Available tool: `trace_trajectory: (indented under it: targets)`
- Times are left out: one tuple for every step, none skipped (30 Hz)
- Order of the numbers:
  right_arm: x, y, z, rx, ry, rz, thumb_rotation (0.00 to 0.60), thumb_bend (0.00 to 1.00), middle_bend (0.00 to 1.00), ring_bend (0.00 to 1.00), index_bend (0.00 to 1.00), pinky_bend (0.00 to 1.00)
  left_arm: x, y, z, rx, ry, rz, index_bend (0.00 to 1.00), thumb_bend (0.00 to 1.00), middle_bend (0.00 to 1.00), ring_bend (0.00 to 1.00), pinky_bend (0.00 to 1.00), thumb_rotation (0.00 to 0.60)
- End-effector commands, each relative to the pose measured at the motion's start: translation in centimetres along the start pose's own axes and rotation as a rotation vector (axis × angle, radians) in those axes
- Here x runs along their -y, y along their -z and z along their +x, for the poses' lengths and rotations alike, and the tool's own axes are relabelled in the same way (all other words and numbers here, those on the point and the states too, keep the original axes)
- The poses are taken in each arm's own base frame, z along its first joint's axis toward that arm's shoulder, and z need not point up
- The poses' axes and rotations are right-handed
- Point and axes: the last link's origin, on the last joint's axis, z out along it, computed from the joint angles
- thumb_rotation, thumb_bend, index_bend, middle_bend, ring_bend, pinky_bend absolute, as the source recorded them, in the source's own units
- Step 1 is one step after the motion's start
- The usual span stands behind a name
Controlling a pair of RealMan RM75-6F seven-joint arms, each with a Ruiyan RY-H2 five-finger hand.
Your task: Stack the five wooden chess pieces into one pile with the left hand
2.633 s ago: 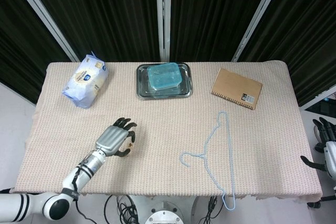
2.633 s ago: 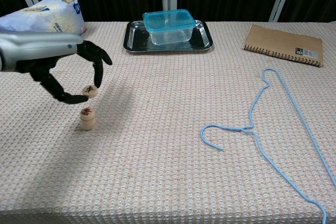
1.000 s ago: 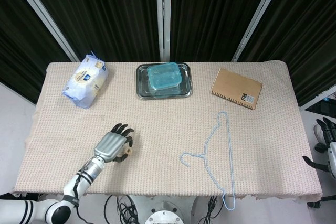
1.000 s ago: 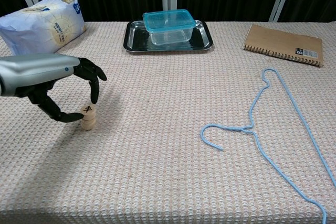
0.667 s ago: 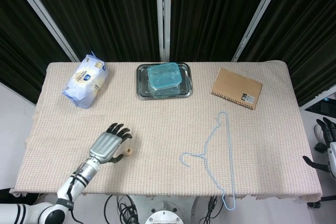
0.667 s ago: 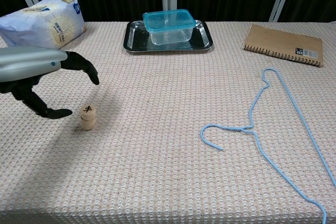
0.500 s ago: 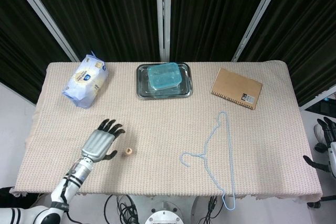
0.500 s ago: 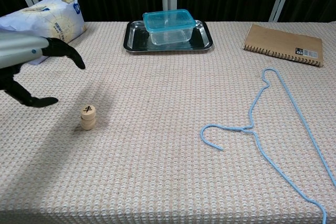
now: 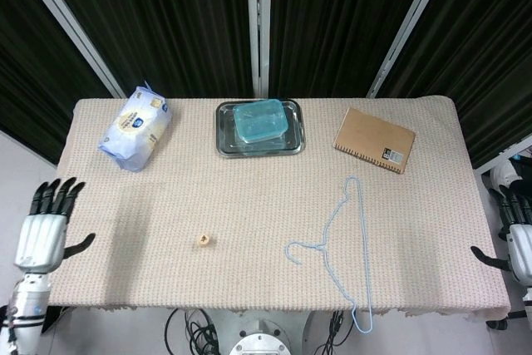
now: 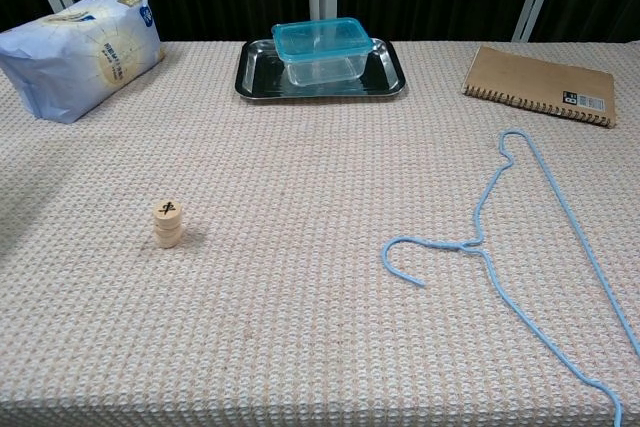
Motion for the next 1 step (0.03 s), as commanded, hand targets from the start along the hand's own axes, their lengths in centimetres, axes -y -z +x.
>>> trace_trajectory:
  targets:
    - [0.3,-0.16,-0.4,0.012,0.012,0.005,0.6,0.07,0.0,0.0,0.0,0.0,1.86,1.75,0.75,0.004,0.006,0.003,0.1,0.14,0.05,0.0,0.0,0.6]
